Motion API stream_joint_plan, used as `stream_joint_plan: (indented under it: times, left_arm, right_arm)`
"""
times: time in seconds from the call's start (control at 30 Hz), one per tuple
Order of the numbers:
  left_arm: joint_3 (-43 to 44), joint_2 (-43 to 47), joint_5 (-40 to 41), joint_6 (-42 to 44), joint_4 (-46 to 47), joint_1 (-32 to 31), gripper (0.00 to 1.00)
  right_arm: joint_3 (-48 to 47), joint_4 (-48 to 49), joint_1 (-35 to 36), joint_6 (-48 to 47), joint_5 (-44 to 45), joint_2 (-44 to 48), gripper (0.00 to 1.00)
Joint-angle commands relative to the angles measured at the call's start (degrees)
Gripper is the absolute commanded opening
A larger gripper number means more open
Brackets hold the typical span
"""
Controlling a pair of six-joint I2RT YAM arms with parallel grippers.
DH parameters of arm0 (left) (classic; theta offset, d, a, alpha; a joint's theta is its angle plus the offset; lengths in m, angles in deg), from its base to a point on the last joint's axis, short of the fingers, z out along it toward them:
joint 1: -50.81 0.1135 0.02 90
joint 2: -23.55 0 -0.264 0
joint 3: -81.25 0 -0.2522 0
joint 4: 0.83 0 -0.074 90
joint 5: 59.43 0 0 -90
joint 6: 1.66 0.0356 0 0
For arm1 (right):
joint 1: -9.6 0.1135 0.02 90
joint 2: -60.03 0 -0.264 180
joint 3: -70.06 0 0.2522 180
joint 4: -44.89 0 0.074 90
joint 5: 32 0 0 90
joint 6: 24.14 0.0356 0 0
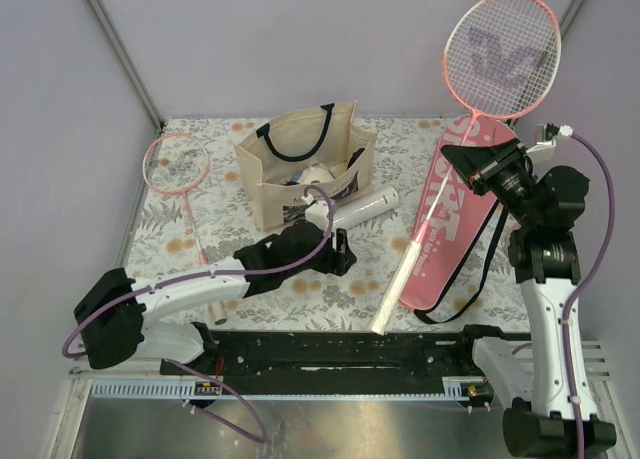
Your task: Pack up the badminton gear
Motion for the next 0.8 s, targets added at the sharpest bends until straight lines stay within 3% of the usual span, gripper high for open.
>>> stream_joint_plan:
  times: [0.0,0.43,0.77]
  left_arm:
    - [5.1,-6.9,1.7,-0.4,6.9,-2.7,0.66]
    - [16.3,-28.9,5.5,-1.8,10.9,-10.2,0.61]
    - [22.5,-37.3,6.4,-1.2,9.1,-12.8,0.6]
  right_arm:
    - [-4.0,-5.7,-0.2,-3.2,2.6,5.2,0.0]
    - [-1.1,-6.4,-0.2,-4.0,4.2,10.6,0.0]
    - [0.3,-7.3,-0.2,-6.1,7.0,12.5,0.0]
